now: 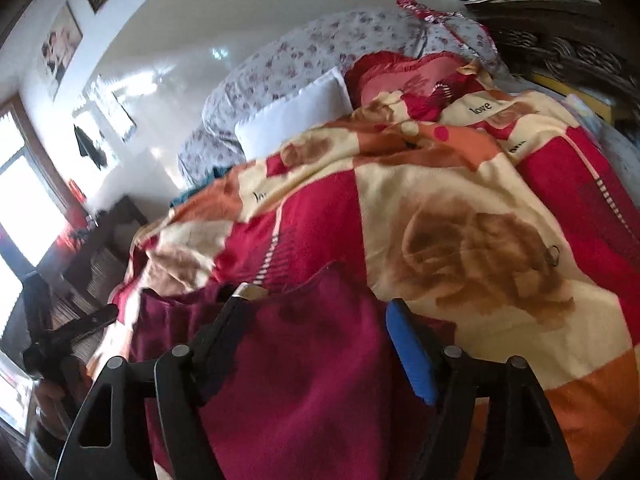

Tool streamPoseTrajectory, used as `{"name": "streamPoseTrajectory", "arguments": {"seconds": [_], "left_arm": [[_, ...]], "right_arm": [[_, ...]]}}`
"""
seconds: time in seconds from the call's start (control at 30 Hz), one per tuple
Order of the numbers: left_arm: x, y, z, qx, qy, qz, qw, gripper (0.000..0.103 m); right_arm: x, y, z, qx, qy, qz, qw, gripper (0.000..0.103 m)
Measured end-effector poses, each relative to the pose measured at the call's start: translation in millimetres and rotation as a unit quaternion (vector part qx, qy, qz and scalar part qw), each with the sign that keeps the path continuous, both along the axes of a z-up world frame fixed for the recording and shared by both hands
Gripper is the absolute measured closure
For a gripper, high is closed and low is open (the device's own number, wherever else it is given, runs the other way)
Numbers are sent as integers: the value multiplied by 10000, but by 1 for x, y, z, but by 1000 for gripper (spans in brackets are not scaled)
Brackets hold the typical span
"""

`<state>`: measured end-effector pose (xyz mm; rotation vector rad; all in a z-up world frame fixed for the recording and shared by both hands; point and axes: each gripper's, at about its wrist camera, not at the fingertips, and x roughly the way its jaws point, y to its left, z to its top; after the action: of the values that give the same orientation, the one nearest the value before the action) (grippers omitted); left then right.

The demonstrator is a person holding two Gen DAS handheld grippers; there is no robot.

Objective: Fold small clothes

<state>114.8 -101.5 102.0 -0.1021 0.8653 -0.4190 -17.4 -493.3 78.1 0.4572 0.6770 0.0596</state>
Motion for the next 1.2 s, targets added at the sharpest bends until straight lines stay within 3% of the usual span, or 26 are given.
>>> {"name": "streamPoseTrajectory", "arguments": {"seconds": [0.17, 0.2, 0.23, 0.27, 0.3, 0.4, 0.53, 0.73, 0.8, 0.87, 0.93, 1.0, 1.03, 1.07, 1.17, 1.2], "left_arm": [[7, -11, -15, 207, 43, -24, 9998, 19], [9, -15, -17, 319, 5, -22, 9995, 31], [10, -18, -18, 459, -22, -12, 9989, 57], [14, -22, -21, 604, 7, -9, 9982, 70], [18, -24, -24, 638, 93, -13, 9979, 89], [25, -23, -24, 495, 91, 87, 9987, 94], [29, -25, -20, 390, -59, 146, 9991, 94], [34, -33, -33, 602, -71, 301, 9977, 91], [28, -29, -29, 582, -115, 275, 9979, 79], [21, -22, -23, 608, -150, 293, 9976, 67], [8, -13, -17, 515, -202, 257, 9981, 62], [-11, -7, -11, 544, -293, 216, 9979, 53], [-20, -5, -10, 571, -318, 187, 9977, 43], [-33, -2, -11, 591, -341, 162, 9975, 40], [-61, 3, -17, 674, -341, 127, 9971, 39], [-68, 5, -20, 682, -319, 157, 9970, 38]], "right_arm": [[27, 3, -24, -190, 399, 171, 9989, 27], [30, 6, -27, -279, 444, 206, 9984, 43], [32, 8, -30, -331, 502, 282, 9978, 76], [33, 8, -31, -313, 513, 349, 9976, 93], [32, 9, -31, -284, 479, 409, 9976, 95], [25, 8, -19, -587, 238, 279, 9976, 95], [18, -9, -5, -585, -22, -162, 9982, 95], [44, -2, -41, -838, 834, -307, 9925, 92], [36, 0, -37, -849, 721, -386, 9930, 91], [23, 4, -22, -860, 548, -424, 9939, 80], [11, 12, -4, -869, 304, -377, 9950, 52], [2, 26, 8, -833, 122, -199, 9963, 44], [0, 37, 13, -833, 75, -38, 9965, 44], [-1, 48, 15, -851, 54, 151, 9962, 44], [2, 93, 15, -1035, 46, 717, 9920, 48], [5, 106, 11, -1069, 75, 862, 9905, 55]]}}
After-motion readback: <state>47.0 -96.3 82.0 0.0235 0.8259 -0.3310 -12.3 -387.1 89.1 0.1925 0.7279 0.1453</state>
